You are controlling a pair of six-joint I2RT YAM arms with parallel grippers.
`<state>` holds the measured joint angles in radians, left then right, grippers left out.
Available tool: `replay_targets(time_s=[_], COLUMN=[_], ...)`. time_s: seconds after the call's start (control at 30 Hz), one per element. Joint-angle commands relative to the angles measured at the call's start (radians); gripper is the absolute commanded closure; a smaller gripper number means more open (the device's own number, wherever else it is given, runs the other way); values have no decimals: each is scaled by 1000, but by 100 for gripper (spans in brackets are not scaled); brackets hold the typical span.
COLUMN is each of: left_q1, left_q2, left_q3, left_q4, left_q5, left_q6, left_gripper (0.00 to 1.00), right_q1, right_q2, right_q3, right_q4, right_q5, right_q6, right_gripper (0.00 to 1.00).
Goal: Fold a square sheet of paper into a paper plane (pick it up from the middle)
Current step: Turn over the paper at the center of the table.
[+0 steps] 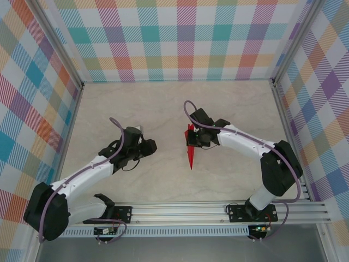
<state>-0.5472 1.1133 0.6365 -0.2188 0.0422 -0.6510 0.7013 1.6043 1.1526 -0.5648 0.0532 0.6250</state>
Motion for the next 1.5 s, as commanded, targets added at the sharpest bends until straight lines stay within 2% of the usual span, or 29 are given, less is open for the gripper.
replay_targets(time_s=[0.0,0.17,0.27,0.6,0.8,1.27,1.47], left_q1=[3,9,12,13,13,13,13], left_q2=[-102,-236,-258,-343,-367,-326,-326], left_q3=[-48,-103,-106,-132,-112,-99,-135], left_q4=[-49,-67,-113,-155,-204,-171,-146], left_q5=[-122,-185,-196,-107,-90,-39,-55], left_q6=[-20,-30,-35,-60,-55,-55,-47], left_gripper=[54,41,38,35,34,32,32], right_q1=[31,61,63,85,86,84,112], right_q2=[-14,-7,1,122,104,82,92], right_q3=[63,96,105,316,325,287,293], right_q4=[-229,-339,-356,-572,-584,-597,-607], right_q5=[204,319,319,288,250,231,274], right_q6=[-48,-35,-25,83,88,86,67], right_gripper=[94,93,92,92,91,90,91])
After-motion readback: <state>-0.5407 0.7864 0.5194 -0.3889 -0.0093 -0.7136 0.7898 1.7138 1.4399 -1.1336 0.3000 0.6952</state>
